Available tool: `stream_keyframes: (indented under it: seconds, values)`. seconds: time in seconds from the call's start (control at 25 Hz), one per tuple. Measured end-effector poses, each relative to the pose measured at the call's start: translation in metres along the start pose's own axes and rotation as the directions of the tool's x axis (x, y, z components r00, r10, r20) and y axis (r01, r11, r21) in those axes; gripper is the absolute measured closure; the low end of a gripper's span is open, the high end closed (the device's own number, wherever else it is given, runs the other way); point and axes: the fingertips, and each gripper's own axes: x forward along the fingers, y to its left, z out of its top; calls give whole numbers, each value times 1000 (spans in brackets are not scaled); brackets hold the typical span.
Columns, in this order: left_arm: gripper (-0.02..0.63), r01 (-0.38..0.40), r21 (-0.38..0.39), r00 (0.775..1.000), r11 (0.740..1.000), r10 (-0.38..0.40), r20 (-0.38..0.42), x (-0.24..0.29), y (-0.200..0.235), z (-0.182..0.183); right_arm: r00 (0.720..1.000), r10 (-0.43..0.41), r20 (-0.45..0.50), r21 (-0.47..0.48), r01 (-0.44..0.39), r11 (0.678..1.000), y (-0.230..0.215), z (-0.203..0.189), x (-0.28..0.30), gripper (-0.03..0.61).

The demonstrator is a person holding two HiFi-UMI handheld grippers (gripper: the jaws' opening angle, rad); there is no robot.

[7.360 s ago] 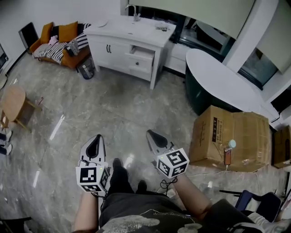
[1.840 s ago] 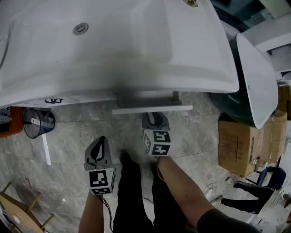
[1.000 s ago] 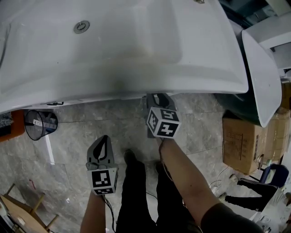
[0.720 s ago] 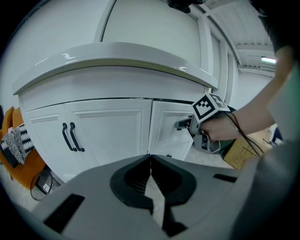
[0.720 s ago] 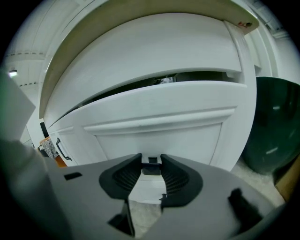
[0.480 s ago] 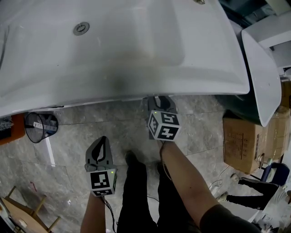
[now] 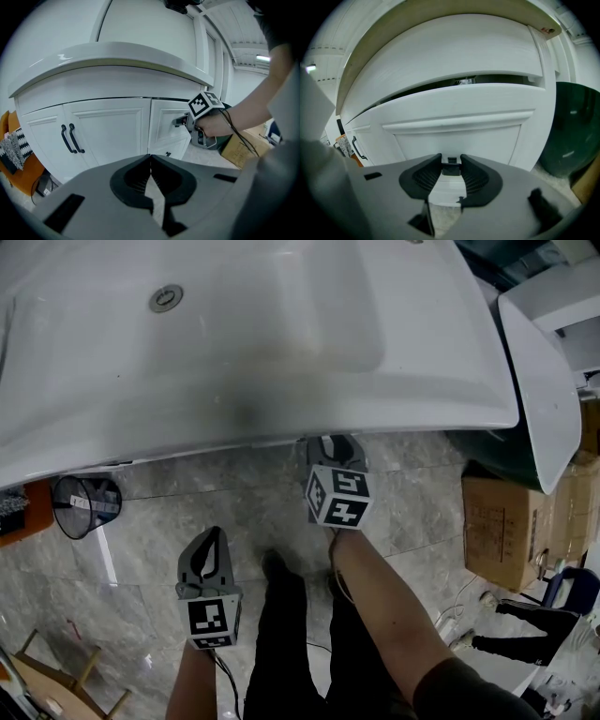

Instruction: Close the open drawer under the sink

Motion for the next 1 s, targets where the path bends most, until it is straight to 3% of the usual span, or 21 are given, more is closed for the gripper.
stream_keyframes:
  seconds: [0.56,0.72,1.0]
  values:
    - [600,-32,2,999,999,32,11,-18,-8,2,999,32,-33,-6,-32,999,2,3,2,445]
    - [600,-52,5,998,999,52,25,-32,-23,6,999,41,-3,-39,-41,998,1,11,-10,446]
    - [600,-139,-27,988,990,141,66,-72,-60,17,991,133,-7,-79,-134,988,0,14,-63,448]
